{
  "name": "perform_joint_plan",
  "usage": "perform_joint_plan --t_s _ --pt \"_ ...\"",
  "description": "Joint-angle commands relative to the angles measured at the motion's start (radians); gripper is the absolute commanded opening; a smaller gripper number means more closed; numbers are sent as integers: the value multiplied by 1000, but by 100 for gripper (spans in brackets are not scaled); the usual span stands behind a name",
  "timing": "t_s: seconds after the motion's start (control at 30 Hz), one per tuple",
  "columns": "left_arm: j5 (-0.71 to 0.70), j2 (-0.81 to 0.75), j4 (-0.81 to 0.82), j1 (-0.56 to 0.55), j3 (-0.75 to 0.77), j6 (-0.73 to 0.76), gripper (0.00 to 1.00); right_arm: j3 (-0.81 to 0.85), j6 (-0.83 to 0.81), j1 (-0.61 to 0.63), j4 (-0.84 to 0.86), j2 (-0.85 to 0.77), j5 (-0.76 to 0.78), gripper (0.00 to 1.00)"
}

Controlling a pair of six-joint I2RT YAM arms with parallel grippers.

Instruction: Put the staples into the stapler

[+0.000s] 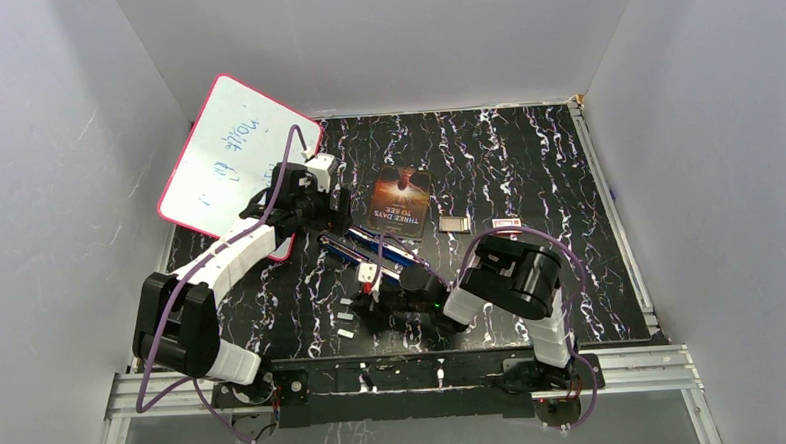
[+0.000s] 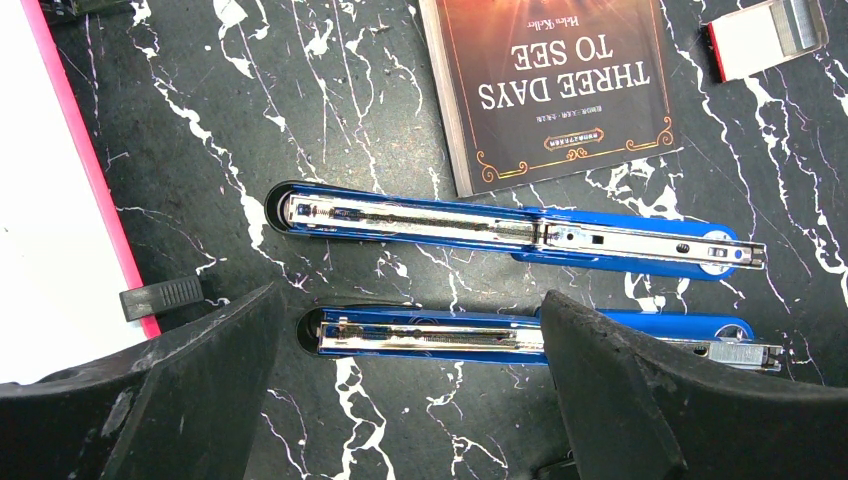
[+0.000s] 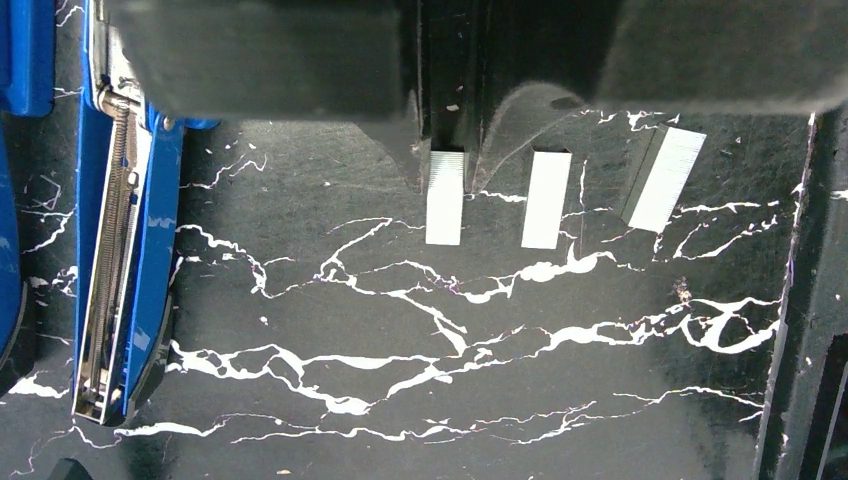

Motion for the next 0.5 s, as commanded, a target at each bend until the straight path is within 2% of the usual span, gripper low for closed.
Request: perform_joint_plan --t_s 0.0,0.2,0.47 --pt "-3 -47 -9 -6 11 11 98 -4 -14 2 -92 10 17 12" --pt "-1 -48 -8 -8 11 11 98 48 -33 0 -157 -118 -4 1" --pt "4 -46 -5 -11 12 8 98 104 -1 -32 -333 -354 10 0"
